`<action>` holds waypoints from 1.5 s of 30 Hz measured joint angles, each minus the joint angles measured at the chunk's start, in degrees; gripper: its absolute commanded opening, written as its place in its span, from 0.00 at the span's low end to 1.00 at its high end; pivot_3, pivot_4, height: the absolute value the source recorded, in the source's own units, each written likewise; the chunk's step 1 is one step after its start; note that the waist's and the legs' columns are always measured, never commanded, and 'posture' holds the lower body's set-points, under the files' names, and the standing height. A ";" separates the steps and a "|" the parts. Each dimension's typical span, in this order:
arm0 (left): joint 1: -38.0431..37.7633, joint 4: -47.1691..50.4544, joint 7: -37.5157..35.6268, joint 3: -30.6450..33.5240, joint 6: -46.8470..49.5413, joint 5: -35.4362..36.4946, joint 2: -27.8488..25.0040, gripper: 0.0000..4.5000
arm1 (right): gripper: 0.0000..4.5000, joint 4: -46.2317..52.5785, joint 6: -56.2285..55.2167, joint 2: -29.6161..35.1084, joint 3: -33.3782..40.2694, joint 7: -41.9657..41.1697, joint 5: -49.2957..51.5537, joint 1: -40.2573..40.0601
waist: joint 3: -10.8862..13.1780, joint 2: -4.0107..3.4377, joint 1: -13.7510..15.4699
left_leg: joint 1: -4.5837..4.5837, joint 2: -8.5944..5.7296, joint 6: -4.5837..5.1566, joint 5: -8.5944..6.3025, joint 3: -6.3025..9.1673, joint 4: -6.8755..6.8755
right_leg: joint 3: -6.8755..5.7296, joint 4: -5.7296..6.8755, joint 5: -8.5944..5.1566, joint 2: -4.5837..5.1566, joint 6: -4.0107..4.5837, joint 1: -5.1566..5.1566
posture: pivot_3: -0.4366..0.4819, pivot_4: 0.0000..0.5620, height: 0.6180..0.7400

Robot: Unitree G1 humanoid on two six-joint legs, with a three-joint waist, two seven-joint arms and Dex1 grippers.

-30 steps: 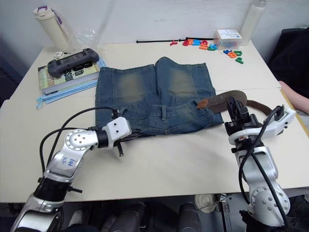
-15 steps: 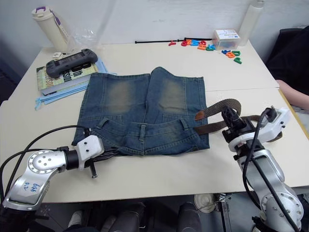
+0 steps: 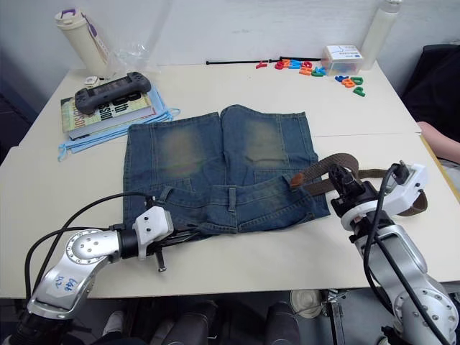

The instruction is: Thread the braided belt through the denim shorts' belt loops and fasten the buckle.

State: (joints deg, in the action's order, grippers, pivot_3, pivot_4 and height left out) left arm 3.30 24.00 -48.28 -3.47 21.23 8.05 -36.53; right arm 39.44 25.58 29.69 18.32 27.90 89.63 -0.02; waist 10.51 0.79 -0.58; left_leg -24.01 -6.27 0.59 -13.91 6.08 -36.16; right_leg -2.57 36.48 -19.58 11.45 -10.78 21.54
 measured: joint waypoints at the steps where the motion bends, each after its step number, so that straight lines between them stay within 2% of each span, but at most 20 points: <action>1: -0.28 0.03 -0.05 0.11 -0.04 0.08 -0.40 0.01 | 0.00 -0.03 0.01 0.36 0.03 0.01 0.00 0.20 | 0.00 0.00 -0.02 | 0.00 0.00 0.00 0.00 0.00 0.01 | 0.01 -0.01 0.00 0.00 0.00 0.00 | 0.48 0.27 0.79; 6: -1.79 0.95 0.00 3.38 1.09 3.69 -0.62 0.01 | 0.00 -1.46 0.63 2.12 0.18 -0.50 0.39 2.51 | 0.00 0.00 -0.03 | 0.00 0.02 0.00 0.00 0.00 0.00 | 0.00 -0.04 0.00 -0.01 0.00 0.00 | 0.48 0.27 0.79; 9: -1.74 2.18 0.27 5.58 3.28 7.35 0.02 0.26 | 0.00 -3.55 1.84 3.86 0.17 -1.10 1.02 4.12 | 0.00 0.00 -0.03 | 0.00 0.02 0.00 0.00 0.00 0.00 | 0.00 -0.03 0.00 -0.01 0.00 0.00 | 0.48 0.27 0.79; 12: -1.64 3.14 0.99 7.02 5.92 11.17 1.20 0.56 | 0.00 -6.12 3.90 5.54 0.07 -2.04 1.68 4.99 | 0.00 0.00 0.20 | 0.00 0.02 0.00 0.00 0.00 -0.01 | -0.01 -0.03 0.00 -0.01 0.01 -0.01 | 0.48 0.27 0.79; 15: -1.57 4.65 1.61 9.32 9.46 16.87 2.46 0.56 | 0.00 -8.39 5.55 6.67 0.09 -2.90 2.29 6.15 | 0.00 0.00 0.33 | -0.01 0.02 0.00 0.00 0.00 -0.04 | -0.01 -0.04 0.00 -0.01 0.01 -0.03 | 0.48 0.27 0.79; 20: -1.45 7.52 1.74 14.23 18.16 31.43 2.73 0.56 | 0.00 -14.93 8.79 9.66 0.55 -5.47 5.41 9.79 | 0.00 0.00 0.34 | 0.00 0.02 0.00 0.00 0.00 -0.06 | -0.02 -0.06 0.01 -0.01 0.01 -0.07 | 0.48 0.27 0.79; 22: -1.52 7.71 2.02 14.26 19.52 33.47 2.73 0.56 | 0.00 -16.80 9.94 10.06 0.60 -6.45 6.06 10.56 | 0.00 0.00 0.39 | -0.01 0.03 0.00 0.00 -0.01 -0.06 | -0.03 -0.07 0.01 -0.01 0.01 -0.07 | 0.48 0.27 0.79; 33: -3.65 8.61 4.98 14.29 19.84 35.60 3.56 0.56 | 0.00 -23.69 13.95 10.34 0.94 -12.53 4.32 12.29 | 0.00 0.00 0.40 | -0.01 0.04 0.01 0.00 -0.05 -0.07 | -0.03 -0.38 0.03 -0.01 0.06 -0.07 | 0.48 0.27 0.79; 45: -7.52 7.68 2.34 14.19 14.20 35.53 3.92 0.56 | 0.00 -25.44 18.19 11.65 2.44 -17.64 -0.31 13.19 | 0.00 0.00 0.51 | -0.04 0.07 0.02 -0.01 -0.09 -0.06 | -0.04 -0.51 0.09 -0.03 0.12 -0.08 | 0.48 0.27 0.79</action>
State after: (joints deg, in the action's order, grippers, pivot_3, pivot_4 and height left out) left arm -4.23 31.68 -45.93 10.72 35.44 43.59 -32.61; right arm 14.01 43.76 41.34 20.76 10.26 89.33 13.17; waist 10.52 0.79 -0.07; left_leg -24.06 -6.20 0.62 -13.92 5.99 -36.22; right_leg -2.60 35.97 -19.49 11.42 -10.66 21.46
